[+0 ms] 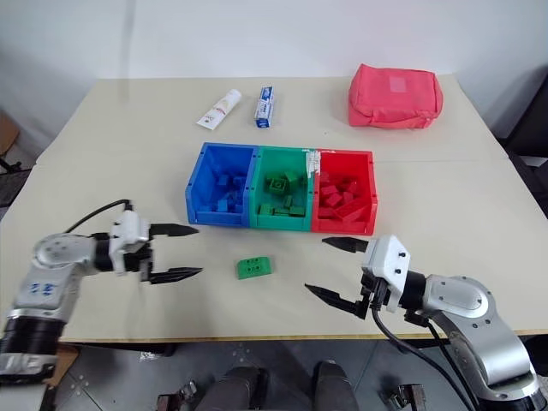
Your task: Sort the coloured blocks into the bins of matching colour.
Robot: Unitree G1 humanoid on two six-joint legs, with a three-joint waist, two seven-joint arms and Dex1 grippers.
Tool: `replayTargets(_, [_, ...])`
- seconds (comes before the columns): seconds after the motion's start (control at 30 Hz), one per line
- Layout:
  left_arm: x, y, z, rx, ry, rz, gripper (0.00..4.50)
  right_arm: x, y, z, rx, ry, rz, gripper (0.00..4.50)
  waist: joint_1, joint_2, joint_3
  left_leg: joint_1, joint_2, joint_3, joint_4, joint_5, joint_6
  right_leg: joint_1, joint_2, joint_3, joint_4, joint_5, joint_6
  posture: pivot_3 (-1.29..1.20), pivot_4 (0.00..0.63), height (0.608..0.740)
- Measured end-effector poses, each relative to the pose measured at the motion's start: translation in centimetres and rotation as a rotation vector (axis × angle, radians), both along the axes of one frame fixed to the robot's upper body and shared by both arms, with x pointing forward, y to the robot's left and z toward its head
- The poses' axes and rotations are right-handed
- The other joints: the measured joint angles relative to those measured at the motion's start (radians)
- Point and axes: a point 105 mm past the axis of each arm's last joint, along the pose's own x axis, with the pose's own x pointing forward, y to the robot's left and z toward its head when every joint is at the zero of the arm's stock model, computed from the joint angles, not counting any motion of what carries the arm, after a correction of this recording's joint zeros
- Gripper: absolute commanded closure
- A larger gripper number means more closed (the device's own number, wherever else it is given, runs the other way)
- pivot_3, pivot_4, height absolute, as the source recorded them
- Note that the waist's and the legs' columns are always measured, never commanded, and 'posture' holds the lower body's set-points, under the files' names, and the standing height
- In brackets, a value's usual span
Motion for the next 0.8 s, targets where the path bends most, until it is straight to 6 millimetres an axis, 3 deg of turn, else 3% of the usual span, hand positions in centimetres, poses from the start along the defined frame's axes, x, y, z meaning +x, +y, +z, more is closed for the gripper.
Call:
replayTargets(0.07, [-0.4, 0.8, 0.1, 0.024, -0.016, 0.011, 0.03, 0.1, 0.1, -0.1, -0.006, -0.007, 0.009, 0.0, 0.0, 0.0, 0.0, 0.0, -0.001, 0.0, 0.0, 0.0, 0.001, 0.001, -0.001, 0.0, -0.001, 0.0, 0.0, 0.0, 0.15, 0.74])
replayTargets(0.17, [-0.5, 0.0, -0.8, 0.043, -0.033, -0.017, 0.03, 0.2, 0.1, -0.4, -0.013, -0.002, 0.02, 0.0, 0.001, 0.0, 0.0, 0.0, -0.001, 0.0, 0.001, 0.0, 0.001, 0.002, -0.001, -0.001, -0.002, 0.0, 0.0, 0.0, 0.15, 0.74])
replayTargets(0.3, [-0.2, -3.6, -2.1, 0.054, -0.034, -0.101, 0.03, 0.1, -0.4, -0.9, -0.035, 0.016, 0.028, 0.0, -0.002, 0.0, 0.0, 0.0, -0.001, 0.0, 0.0, 0.0, 0.001, 0.001, -0.001, -0.001, -0.001, 0.0, 0.0, 0.0, 0.15, 0.74])
replayTargets(0.43, [0.8, -8.5, -2.3, 0.063, -0.038, -0.141, 0.03, -0.2, -2.6, -1.6, -0.089, 0.058, -0.016, 0.0, 0.0, 0.0, 0.0, 0.0, -0.001, 0.001, 0.001, 0.0, 0.001, 0.001, 0.0, -0.001, -0.001, 0.0, 0.001, 0.0, 0.15, 0.74])
replayTargets(0.57, [1.3, -11.6, -3.4, 0.103, 0.035, -0.139, 0.03, -0.8, -3.6, -2.5, -0.111, 0.125, -0.043, 0.0, -0.006, 0.0, 0.0, 0.0, 0.0, 0.002, 0.0, 0.0, 0.001, 0.0, 0.001, 0.001, 0.001, 0.0, 0.001, 0.0, 0.15, 0.74])
replayTargets(0.63, [1.0, -12.3, -4.7, 0.152, 0.109, -0.153, 0.03, -1.0, -3.7, -2.7, -0.11, 0.132, -0.055, 0.0, -0.012, 0.0, 0.0, 0.0, 0.001, 0.003, 0.0, 0.0, 0.001, -0.001, 0.002, 0.001, 0.003, 0.0, 0.0, 0.0, 0.15, 0.74])
replayTargets(0.7, [1.0, -12.6, -4.7, 0.164, 0.129, -0.157, 0.03, -1.0, -3.7, -2.8, -0.102, 0.13, -0.073, 0.0, -0.01, 0.0, 0.0, 0.0, 0.001, 0.002, 0.001, 0.0, 0.0, -0.001, 0.002, 0.001, 0.003, 0.0, 0.0, 0.0, 0.15, 0.74])
replayTargets(0.8, [0.9, -13.0, -4.6, 0.175, 0.145, -0.173, 0.52, -1.4, -3.5, -2.7, -0.087, 0.117, -0.088, 0.0, -0.003, 0.0, 0.0, 0.0, 0.0, 0.002, 0.001, 0.0, 0.0, -0.001, 0.001, 0.001, 0.003, 0.0, 0.0, 0.0, 0.15, 0.74])
